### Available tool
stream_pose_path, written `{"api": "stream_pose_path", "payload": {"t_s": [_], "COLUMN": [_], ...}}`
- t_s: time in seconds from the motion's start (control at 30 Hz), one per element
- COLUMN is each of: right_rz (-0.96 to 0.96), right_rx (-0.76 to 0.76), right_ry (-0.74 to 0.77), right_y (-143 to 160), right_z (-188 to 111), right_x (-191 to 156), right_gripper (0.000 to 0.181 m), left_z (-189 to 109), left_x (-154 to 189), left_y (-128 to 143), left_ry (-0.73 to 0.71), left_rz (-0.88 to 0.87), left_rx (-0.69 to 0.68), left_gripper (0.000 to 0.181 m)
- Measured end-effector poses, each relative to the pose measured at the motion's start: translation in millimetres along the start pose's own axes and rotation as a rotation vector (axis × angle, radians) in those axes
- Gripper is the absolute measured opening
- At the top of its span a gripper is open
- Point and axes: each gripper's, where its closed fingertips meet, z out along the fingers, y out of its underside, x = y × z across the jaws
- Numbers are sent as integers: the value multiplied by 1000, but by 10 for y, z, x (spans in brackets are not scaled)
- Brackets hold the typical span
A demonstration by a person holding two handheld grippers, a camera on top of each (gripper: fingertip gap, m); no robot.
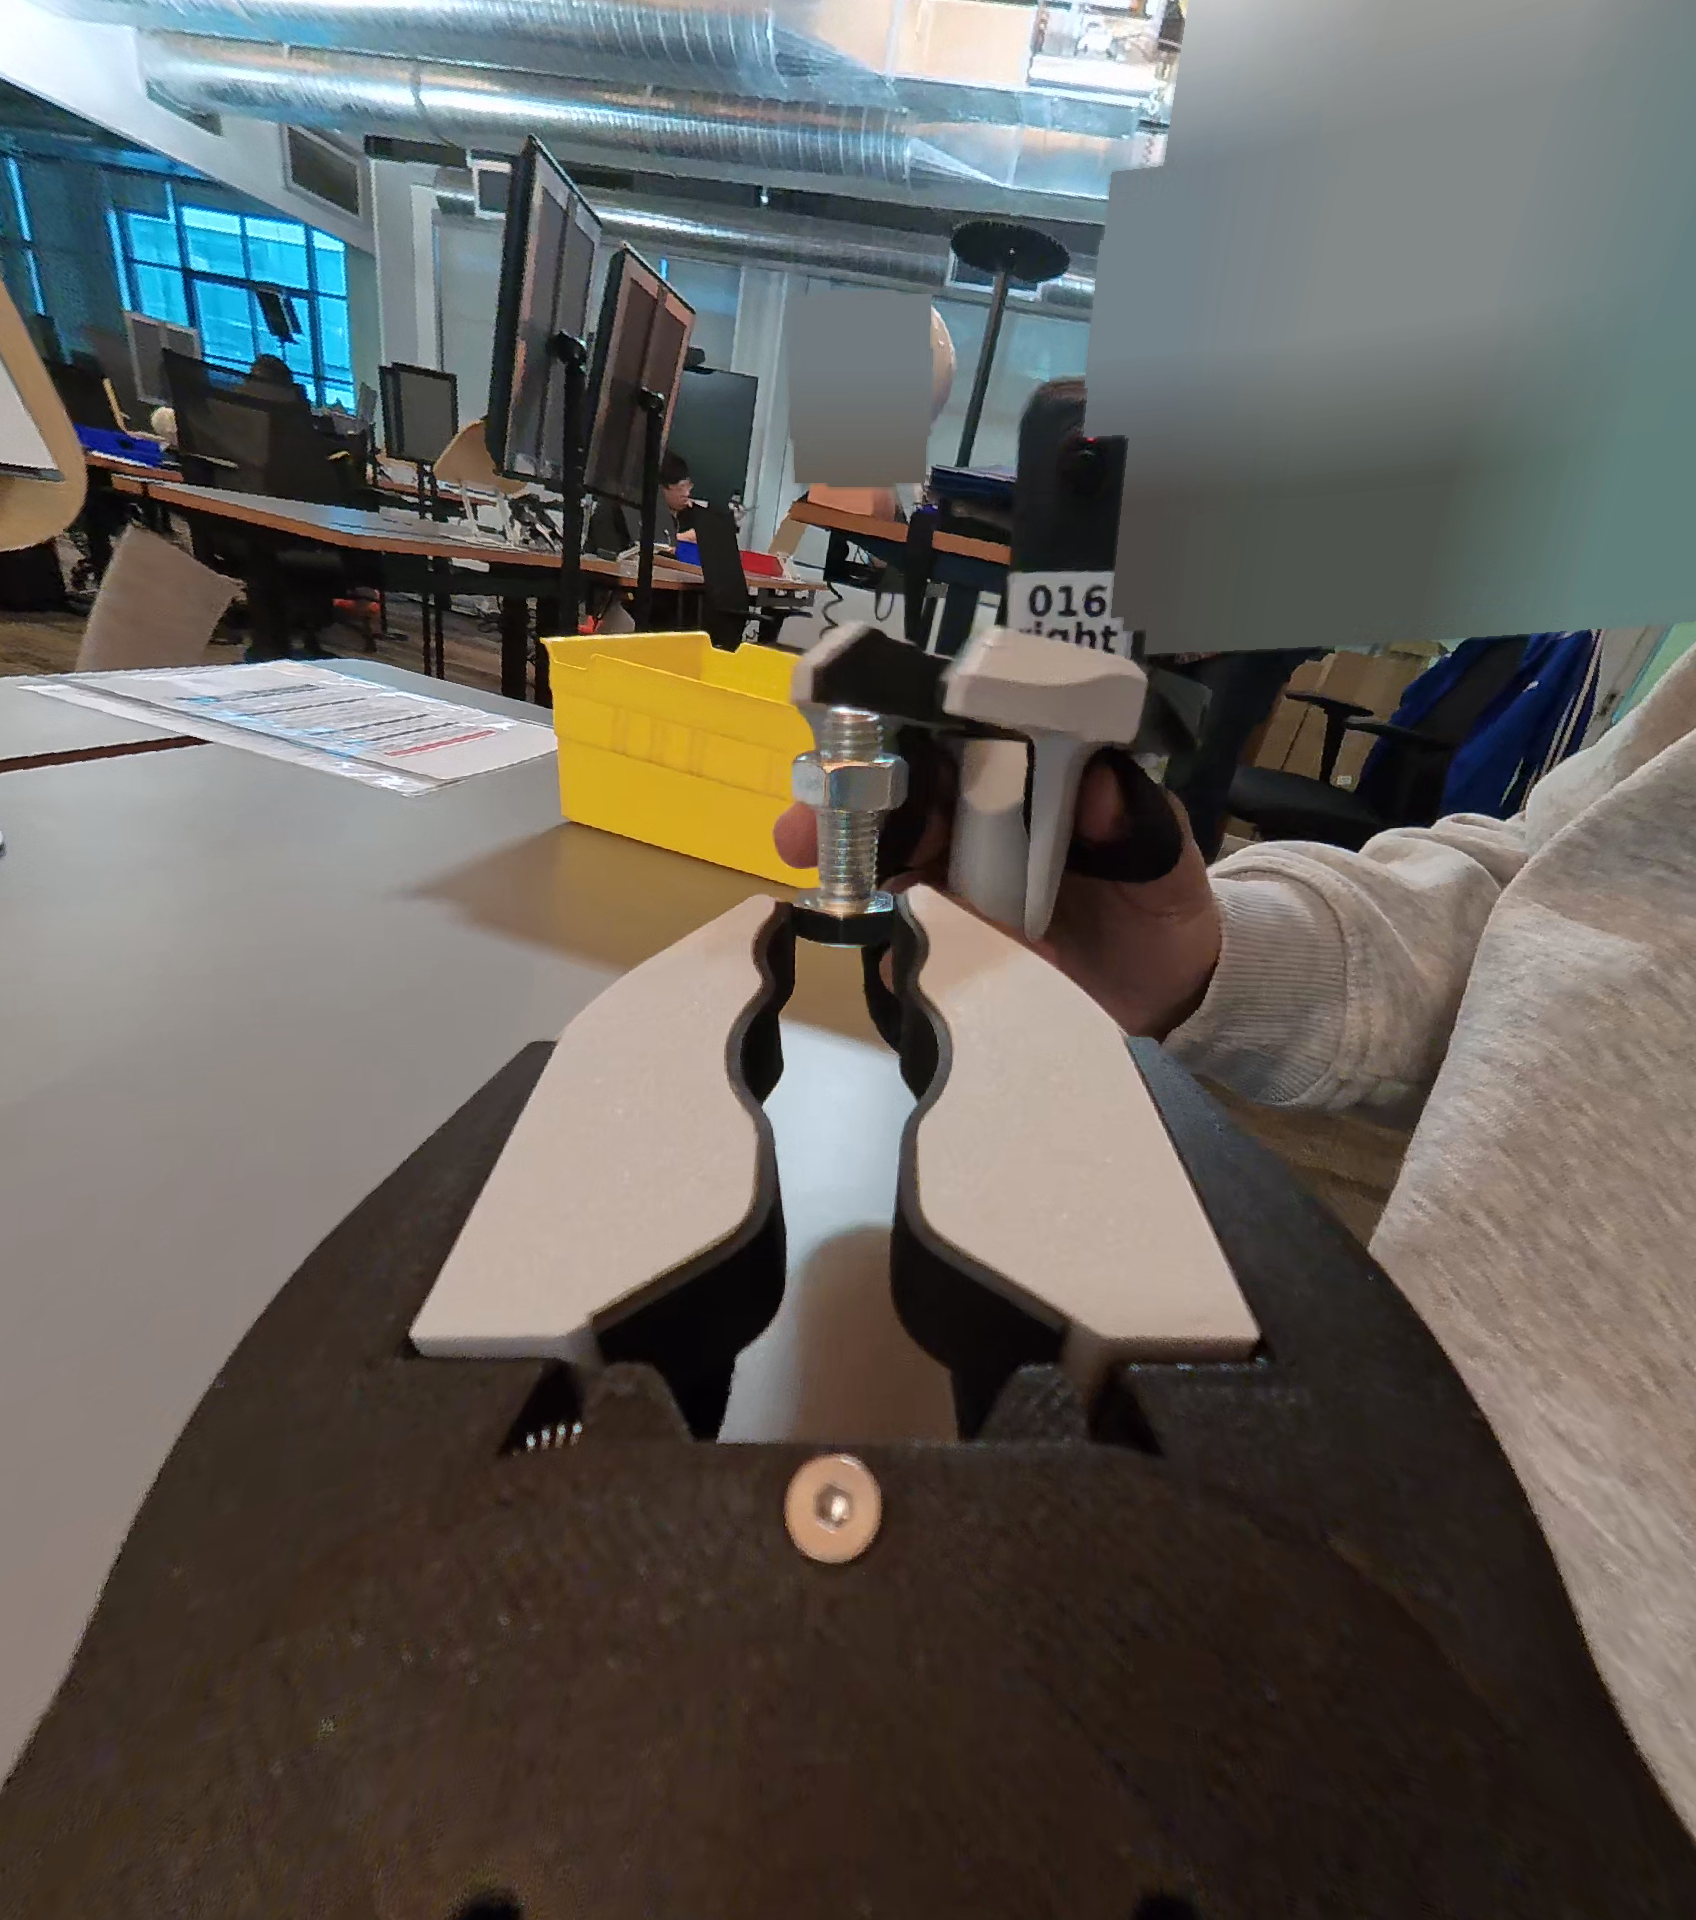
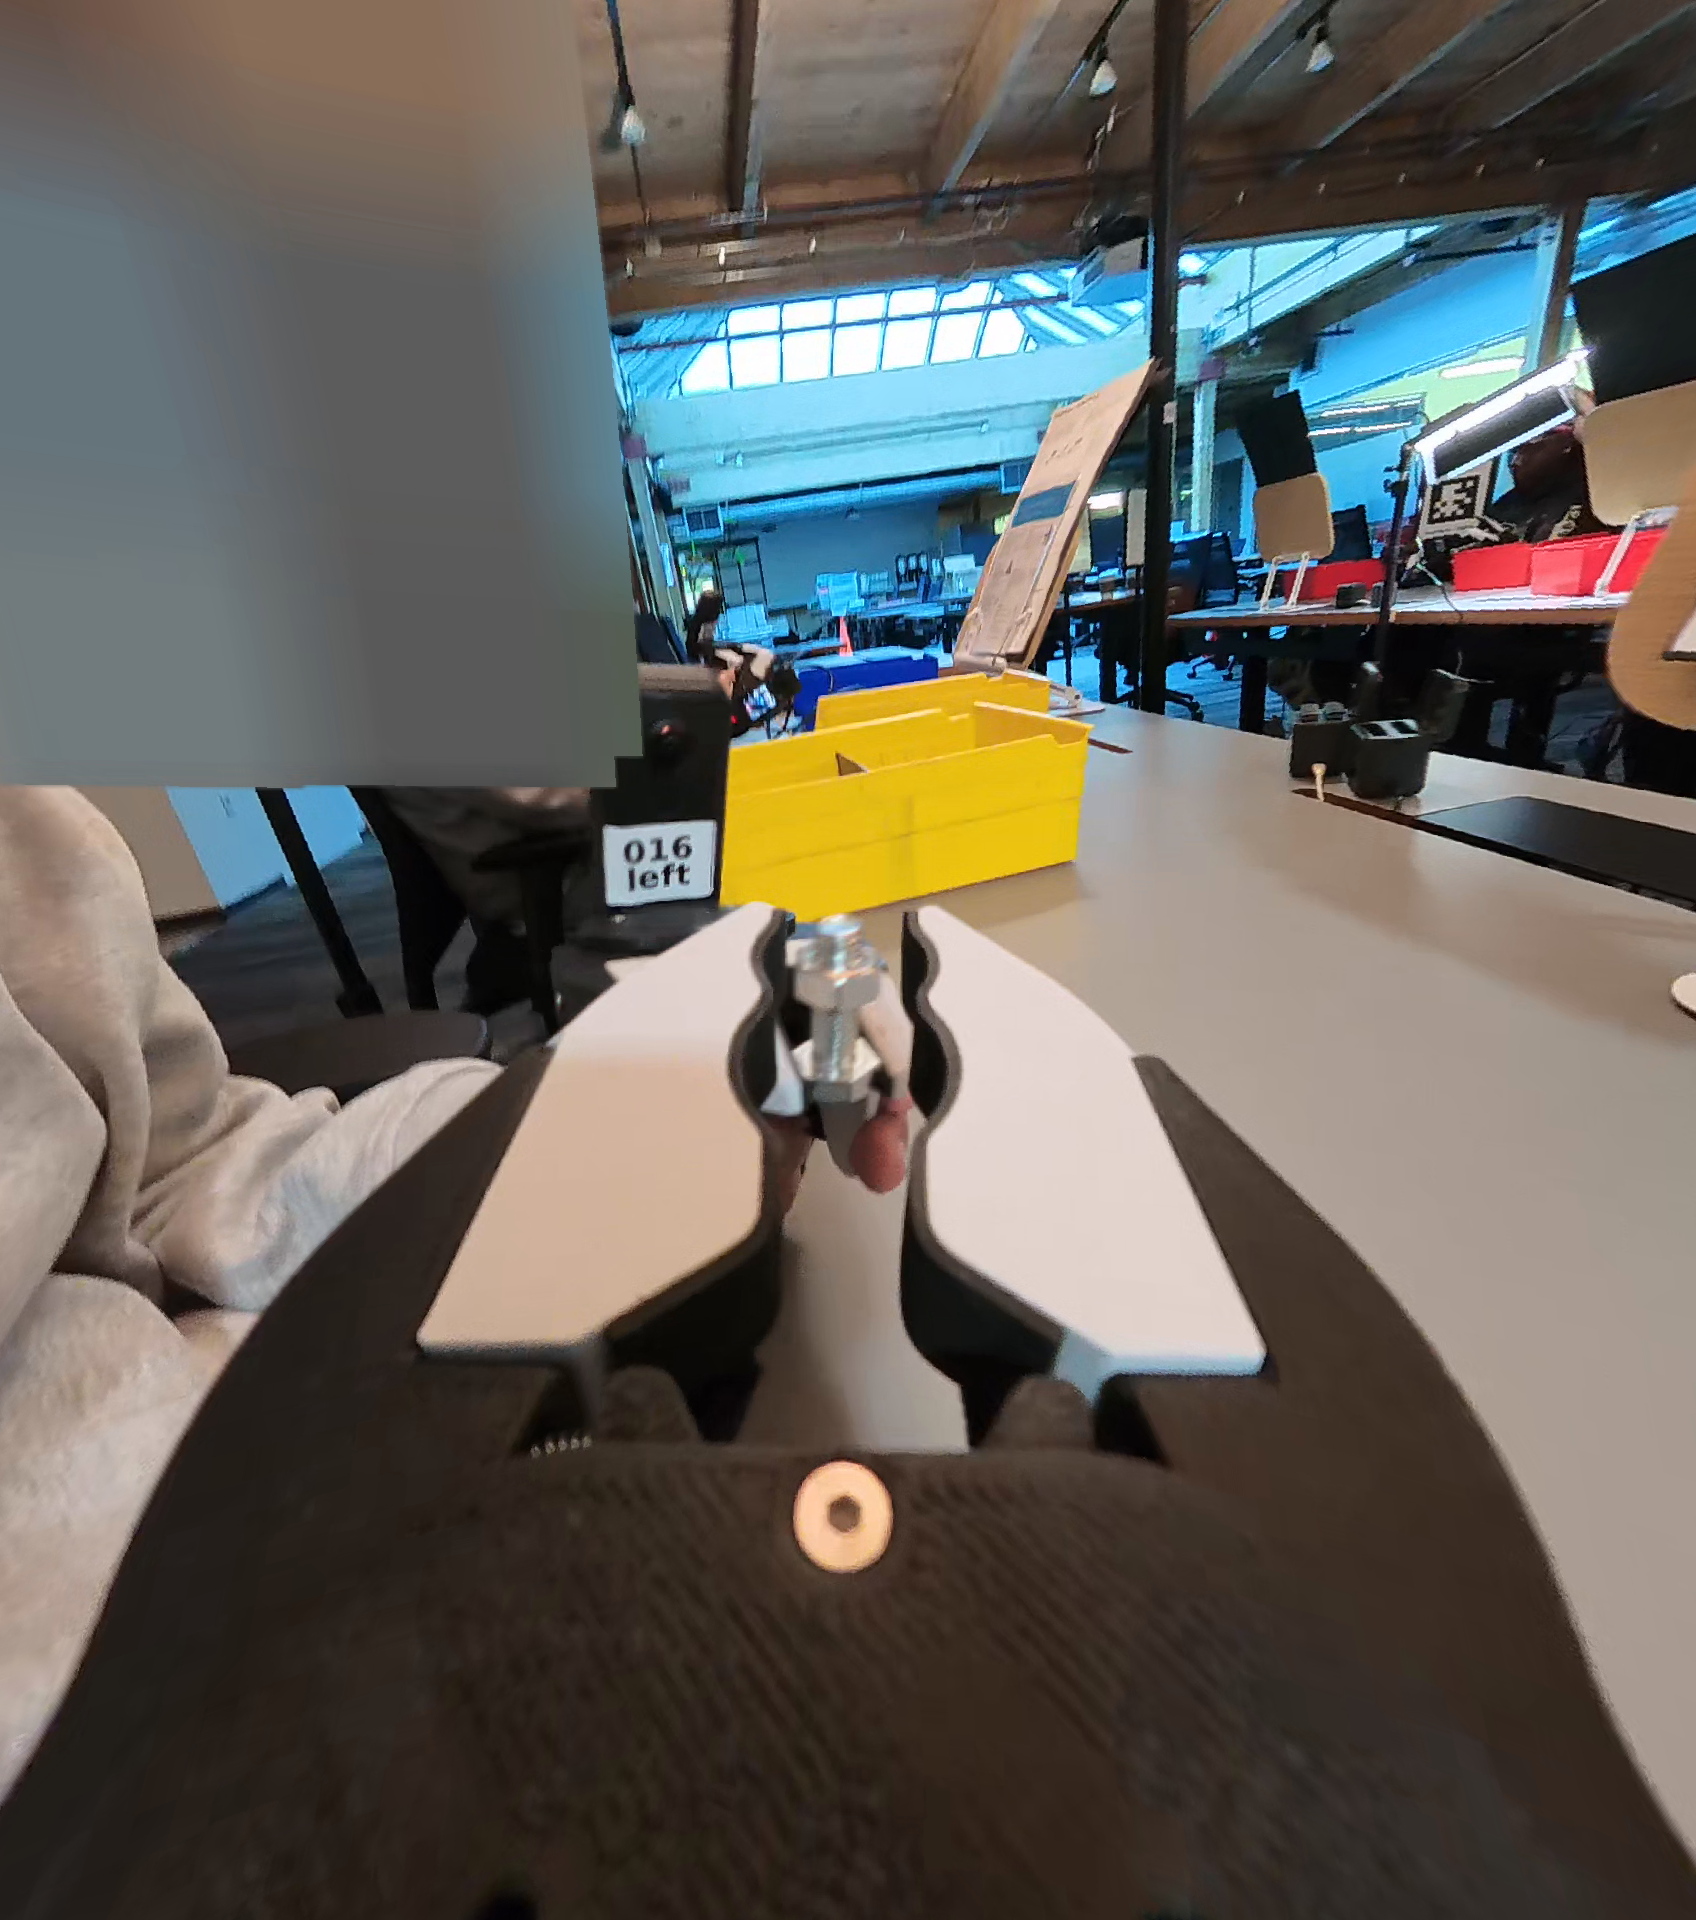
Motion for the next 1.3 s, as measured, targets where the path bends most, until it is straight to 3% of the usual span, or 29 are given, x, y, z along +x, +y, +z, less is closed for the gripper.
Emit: {"api": "stream_pose_path", "payload": {"t_s": [0.23, 0.9, 1.0, 1.17, 1.3], "right_rz": [20, 24, 19, -21, -239], "right_rx": [-54, -126, -142, -88, -179], "right_ry": [25, 1, 26, 160, 498], "right_y": [116, 244, 225, -270, -956], "right_z": [24, 81, 64, -138, -808], "right_x": [51, -11, 18, 190, 638], "right_gripper": [16, 9, 9, 9, 10], "left_z": [-53, -2, -2, -39, -33], "left_x": [-54, 8, -45, -99, -81], "left_y": [-93, -19, -24, -103, -94], "left_ry": [-6, 31, -2, -21, -14], "left_rz": [-58, -62, -61, -88, -86], "left_rx": [62, 22, 30, 79, 75], "left_gripper": [18, 18, 27, 35, 33]}}
